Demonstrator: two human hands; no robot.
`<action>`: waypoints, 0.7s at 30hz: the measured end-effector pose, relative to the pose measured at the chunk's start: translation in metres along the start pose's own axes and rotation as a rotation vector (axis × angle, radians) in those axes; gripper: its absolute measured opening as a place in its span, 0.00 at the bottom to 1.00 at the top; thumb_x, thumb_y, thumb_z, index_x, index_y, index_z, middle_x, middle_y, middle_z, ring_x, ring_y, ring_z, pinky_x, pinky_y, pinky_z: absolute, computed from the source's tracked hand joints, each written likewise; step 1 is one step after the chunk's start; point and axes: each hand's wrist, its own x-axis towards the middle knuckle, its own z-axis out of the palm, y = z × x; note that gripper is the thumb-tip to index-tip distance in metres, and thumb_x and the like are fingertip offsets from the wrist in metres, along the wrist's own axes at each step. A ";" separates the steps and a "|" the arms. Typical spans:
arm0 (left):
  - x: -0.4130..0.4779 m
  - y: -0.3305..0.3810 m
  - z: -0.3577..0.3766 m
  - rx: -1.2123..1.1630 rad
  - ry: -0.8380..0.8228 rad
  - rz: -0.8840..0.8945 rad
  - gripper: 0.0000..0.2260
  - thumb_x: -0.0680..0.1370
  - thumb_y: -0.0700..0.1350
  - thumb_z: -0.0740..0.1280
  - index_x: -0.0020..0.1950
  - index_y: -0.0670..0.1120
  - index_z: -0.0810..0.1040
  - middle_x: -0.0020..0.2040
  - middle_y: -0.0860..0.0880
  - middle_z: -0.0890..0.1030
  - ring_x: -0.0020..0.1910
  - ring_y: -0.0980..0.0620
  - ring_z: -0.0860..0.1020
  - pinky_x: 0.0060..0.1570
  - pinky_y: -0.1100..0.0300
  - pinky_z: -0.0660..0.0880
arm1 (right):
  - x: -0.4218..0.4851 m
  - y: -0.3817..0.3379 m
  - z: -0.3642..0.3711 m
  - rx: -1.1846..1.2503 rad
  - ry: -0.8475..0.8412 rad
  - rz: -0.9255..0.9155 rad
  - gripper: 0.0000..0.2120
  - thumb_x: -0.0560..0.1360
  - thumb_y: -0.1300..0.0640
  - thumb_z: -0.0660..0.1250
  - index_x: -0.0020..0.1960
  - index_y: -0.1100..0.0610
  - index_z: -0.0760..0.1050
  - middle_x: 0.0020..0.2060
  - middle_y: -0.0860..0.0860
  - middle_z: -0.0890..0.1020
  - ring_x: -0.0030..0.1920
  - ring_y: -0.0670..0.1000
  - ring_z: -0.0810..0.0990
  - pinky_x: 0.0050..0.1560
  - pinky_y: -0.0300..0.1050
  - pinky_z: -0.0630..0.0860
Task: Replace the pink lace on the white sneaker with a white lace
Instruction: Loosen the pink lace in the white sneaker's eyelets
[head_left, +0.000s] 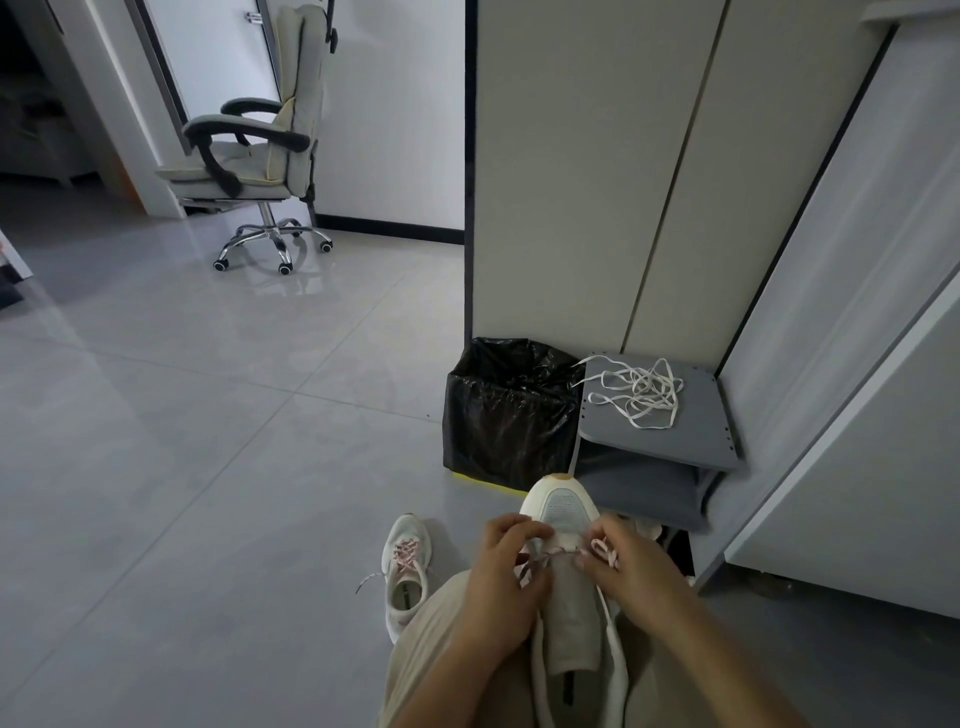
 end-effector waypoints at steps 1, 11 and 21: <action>0.000 0.000 0.000 0.004 0.001 -0.007 0.17 0.73 0.35 0.67 0.51 0.58 0.73 0.58 0.56 0.68 0.57 0.61 0.71 0.55 0.73 0.70 | 0.001 -0.001 -0.002 -0.021 0.012 0.009 0.08 0.76 0.46 0.63 0.49 0.49 0.69 0.43 0.44 0.78 0.43 0.43 0.76 0.45 0.43 0.74; -0.001 0.001 0.001 0.003 0.066 0.000 0.20 0.72 0.32 0.68 0.47 0.59 0.73 0.57 0.57 0.70 0.56 0.64 0.71 0.54 0.73 0.71 | -0.001 0.044 -0.024 0.345 0.431 0.289 0.08 0.78 0.58 0.60 0.41 0.58 0.70 0.37 0.57 0.78 0.39 0.56 0.76 0.35 0.42 0.67; 0.000 0.000 0.003 0.047 0.067 0.008 0.21 0.71 0.34 0.68 0.48 0.61 0.72 0.57 0.59 0.69 0.56 0.67 0.70 0.56 0.71 0.70 | -0.005 0.005 -0.018 1.508 0.072 0.163 0.27 0.53 0.51 0.81 0.38 0.66 0.70 0.29 0.56 0.79 0.17 0.41 0.61 0.19 0.30 0.56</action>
